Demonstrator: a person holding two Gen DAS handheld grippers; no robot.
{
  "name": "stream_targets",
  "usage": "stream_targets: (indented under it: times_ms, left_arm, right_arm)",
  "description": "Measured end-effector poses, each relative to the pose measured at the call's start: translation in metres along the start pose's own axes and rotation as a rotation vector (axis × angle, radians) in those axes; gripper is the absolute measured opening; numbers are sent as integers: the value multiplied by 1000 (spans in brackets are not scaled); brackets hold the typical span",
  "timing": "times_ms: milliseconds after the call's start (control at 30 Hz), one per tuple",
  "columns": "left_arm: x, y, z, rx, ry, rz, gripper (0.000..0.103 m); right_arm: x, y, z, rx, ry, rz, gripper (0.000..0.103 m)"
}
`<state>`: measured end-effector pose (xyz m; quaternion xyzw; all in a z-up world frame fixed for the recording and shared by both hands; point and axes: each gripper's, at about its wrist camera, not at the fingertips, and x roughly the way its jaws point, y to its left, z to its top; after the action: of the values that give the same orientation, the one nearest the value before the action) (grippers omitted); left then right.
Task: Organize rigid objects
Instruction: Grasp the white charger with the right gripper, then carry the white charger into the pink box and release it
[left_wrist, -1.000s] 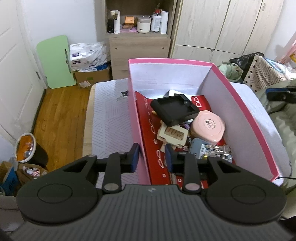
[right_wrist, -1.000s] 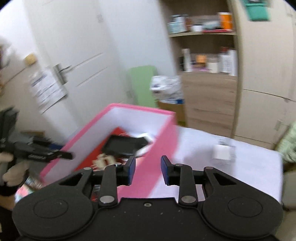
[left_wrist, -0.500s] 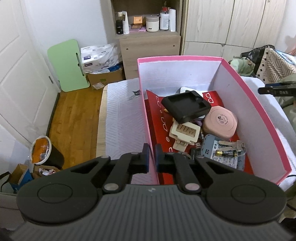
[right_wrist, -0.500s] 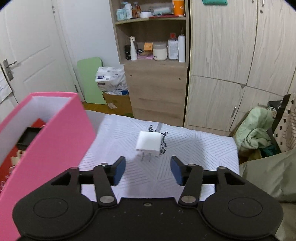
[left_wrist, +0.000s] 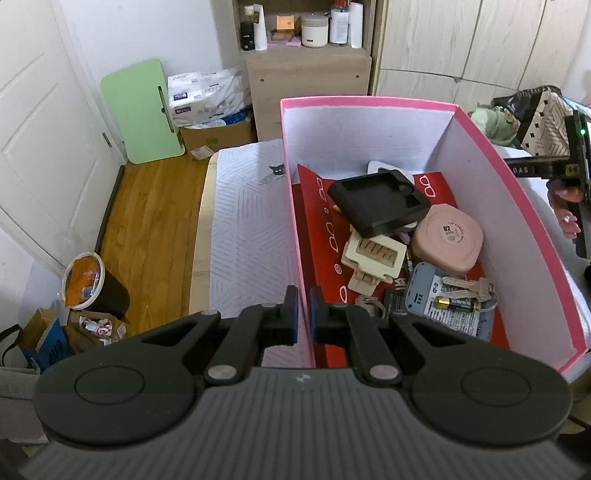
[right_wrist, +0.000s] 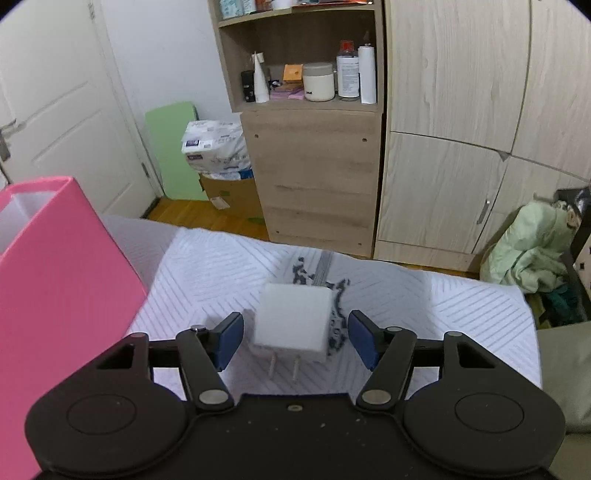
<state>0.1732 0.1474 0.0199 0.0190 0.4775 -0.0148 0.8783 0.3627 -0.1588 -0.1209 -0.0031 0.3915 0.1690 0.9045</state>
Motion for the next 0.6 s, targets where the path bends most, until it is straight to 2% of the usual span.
stream_targets:
  times_ms: [67, 100, 133, 400, 600]
  left_arm:
    - [0, 1, 1, -2, 2, -1, 6]
    - [-1, 0, 1, 0, -1, 1, 6]
    - [-1, 0, 1, 1, -3, 1, 6]
    - [-5, 2, 1, -5, -22, -7, 6]
    - [-8, 3, 0, 6, -48, -13, 6]
  right_arm:
    - [1, 4, -2, -11, -16, -21, 64]
    - [1, 6, -3, -26, -25, -48, 54]
    - [1, 7, -4, -36, -29, -64, 48]
    - [-13, -3, -9, 52, -1, -18, 48]
    - [-42, 7, -19, 54, -21, 12, 48]
